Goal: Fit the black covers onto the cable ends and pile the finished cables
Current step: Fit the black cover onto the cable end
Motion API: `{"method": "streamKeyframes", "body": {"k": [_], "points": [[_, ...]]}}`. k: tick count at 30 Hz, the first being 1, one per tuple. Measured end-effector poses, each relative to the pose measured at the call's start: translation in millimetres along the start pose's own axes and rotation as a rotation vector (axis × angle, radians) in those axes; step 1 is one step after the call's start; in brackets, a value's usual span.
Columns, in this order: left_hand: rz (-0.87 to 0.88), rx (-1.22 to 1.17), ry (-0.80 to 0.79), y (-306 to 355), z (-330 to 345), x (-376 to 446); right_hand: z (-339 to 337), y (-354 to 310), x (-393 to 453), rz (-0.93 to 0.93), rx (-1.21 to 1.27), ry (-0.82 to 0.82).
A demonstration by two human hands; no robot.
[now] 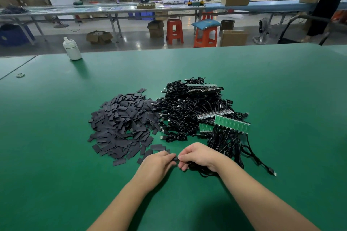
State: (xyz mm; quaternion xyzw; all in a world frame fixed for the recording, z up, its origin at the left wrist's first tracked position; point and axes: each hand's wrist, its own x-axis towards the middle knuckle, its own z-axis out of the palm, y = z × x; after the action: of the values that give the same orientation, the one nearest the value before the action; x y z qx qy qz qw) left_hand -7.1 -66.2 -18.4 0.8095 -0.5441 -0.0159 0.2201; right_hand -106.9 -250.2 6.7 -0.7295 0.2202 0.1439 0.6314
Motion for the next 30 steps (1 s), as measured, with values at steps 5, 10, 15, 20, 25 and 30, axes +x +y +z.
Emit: {"method": "streamKeyframes", "body": {"k": [5, 10, 15, 20, 25, 30], "points": [[0.024, -0.004, 0.010, 1, -1, 0, 2, -1, 0, -0.025, -0.075, 0.014], [0.025, 0.010, 0.002, 3, 0, 0, 2, 3, 1, -0.040, -0.094, 0.038], [0.014, 0.032, 0.001, 4, 4, -1, 7, 4, 2, -0.059, -0.127, 0.068], [-0.065, 0.059, -0.024, 4, 8, -1, 12, 4, 4, -0.078, -0.239, 0.070], [-0.109, 0.060, -0.010, 3, 11, -1, 14, 2, 7, -0.102, -0.383, 0.089], [-0.126, -0.018, -0.040, -1, 16, -1, 15, 7, 5, -0.127, -0.528, 0.170]]}}
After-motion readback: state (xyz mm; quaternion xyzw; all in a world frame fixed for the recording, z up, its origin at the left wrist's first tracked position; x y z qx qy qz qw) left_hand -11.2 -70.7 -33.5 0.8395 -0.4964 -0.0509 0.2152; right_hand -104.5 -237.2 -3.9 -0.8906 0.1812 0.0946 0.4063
